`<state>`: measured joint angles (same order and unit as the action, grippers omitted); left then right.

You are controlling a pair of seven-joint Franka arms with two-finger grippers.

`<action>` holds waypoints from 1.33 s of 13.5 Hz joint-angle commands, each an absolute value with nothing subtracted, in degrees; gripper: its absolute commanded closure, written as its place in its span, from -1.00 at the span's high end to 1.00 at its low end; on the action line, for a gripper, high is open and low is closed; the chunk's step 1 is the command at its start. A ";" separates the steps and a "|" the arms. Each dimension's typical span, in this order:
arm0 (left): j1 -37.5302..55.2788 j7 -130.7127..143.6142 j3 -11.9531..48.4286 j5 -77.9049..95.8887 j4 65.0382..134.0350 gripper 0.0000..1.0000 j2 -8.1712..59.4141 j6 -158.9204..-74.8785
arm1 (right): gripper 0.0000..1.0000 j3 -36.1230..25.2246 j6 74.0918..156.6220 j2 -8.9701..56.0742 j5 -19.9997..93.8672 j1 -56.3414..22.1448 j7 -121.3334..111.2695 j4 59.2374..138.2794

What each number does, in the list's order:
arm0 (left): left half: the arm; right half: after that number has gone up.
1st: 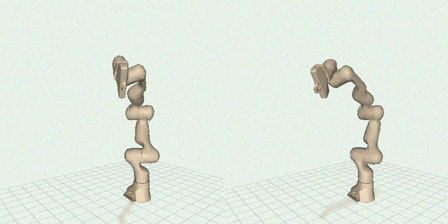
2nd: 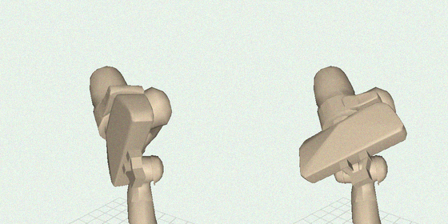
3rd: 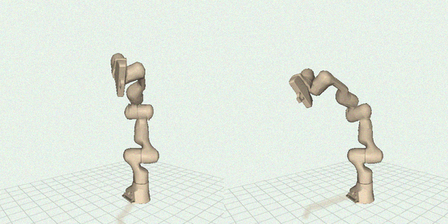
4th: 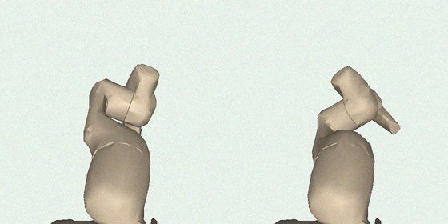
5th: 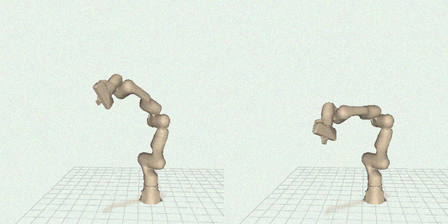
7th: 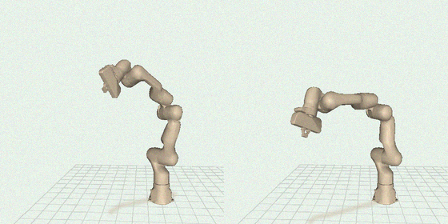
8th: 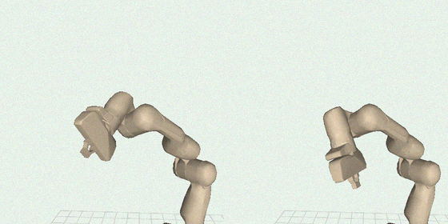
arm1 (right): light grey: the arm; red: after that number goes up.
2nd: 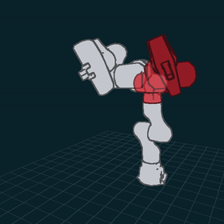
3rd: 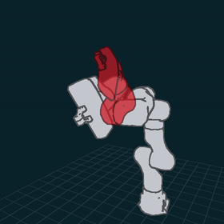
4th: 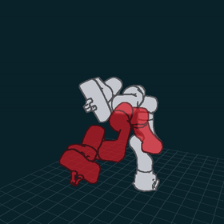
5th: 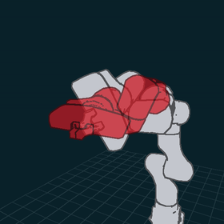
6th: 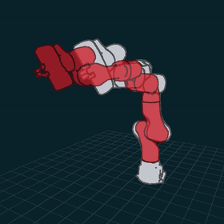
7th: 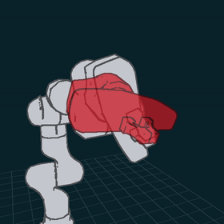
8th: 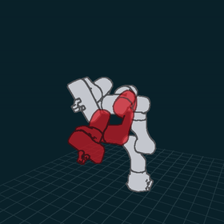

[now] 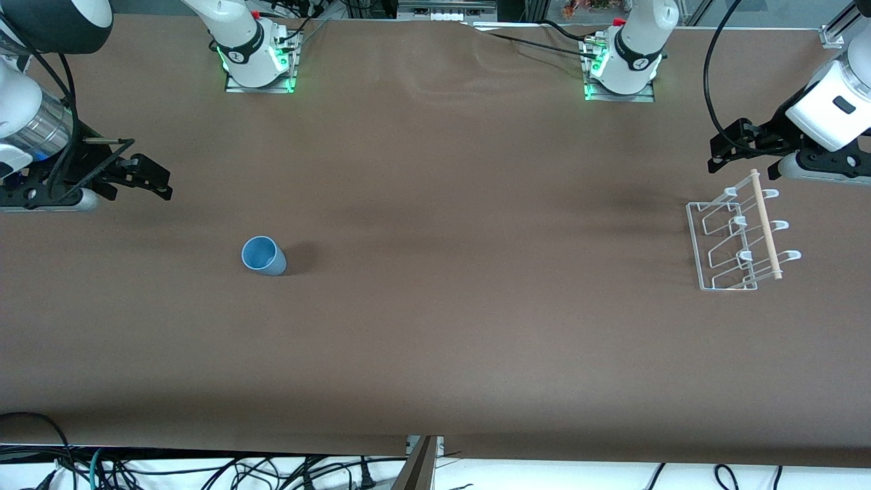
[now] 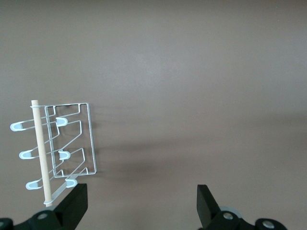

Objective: Transfer cup to left arm and place on rack

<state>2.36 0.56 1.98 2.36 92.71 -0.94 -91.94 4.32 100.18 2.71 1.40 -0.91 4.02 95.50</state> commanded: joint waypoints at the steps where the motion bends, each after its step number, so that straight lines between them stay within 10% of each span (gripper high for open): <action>1: 2.72 0.26 1.85 2.55 90.79 1.00 -0.18 -90.53 | 0.99 4.75 99.32 3.25 0.53 -0.70 -0.07 94.31; 18: 2.72 0.26 1.85 2.55 90.79 1.00 -0.18 -90.53 | 0.99 4.75 98.79 4.65 0.35 -1.14 -0.35 94.39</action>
<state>2.37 0.56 1.99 2.36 92.71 -0.94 -91.93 4.51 99.80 3.88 1.36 -1.18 0.12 95.49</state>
